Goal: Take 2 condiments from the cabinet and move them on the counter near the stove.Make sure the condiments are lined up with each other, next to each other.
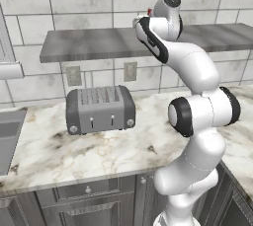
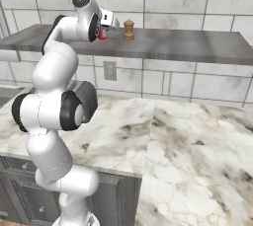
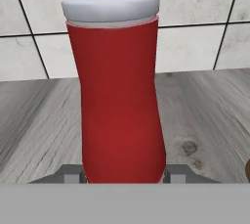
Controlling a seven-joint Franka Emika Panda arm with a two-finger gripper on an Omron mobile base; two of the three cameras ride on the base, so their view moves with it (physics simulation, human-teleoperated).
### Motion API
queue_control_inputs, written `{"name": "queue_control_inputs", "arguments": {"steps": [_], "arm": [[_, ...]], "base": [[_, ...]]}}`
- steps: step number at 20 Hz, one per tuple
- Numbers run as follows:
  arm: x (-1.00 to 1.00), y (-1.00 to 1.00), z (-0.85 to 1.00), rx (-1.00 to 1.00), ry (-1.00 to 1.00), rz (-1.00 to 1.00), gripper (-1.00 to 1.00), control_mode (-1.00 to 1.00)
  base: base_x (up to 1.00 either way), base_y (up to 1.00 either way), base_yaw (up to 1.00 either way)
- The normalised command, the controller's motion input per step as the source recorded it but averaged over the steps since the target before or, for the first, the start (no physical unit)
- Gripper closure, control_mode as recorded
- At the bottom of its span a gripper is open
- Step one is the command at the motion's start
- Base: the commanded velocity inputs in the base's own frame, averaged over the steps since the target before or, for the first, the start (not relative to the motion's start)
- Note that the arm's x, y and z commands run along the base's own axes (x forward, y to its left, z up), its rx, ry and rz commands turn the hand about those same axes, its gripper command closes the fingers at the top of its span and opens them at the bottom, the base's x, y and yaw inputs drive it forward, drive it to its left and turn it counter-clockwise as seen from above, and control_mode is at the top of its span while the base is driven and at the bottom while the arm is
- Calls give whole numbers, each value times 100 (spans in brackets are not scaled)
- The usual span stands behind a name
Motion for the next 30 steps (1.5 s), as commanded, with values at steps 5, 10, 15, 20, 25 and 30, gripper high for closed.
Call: {"name": "queue_control_inputs", "arguments": {"steps": [5,10,15,20,25,30], "arm": [[0,0,0,0,0,0,100,-100],[-1,0,0,0,0,0,100,-100],[-31,0,0,-2,-11,2,100,-100],[-53,0,1,-2,-7,3,100,-100],[-67,0,9,0,2,2,100,-100],[-64,0,18,-1,4,2,100,-100]], "base": [[0,0,0],[0,0,0],[0,0,0],[0,0,0],[0,0,0],[0,0,0]]}}
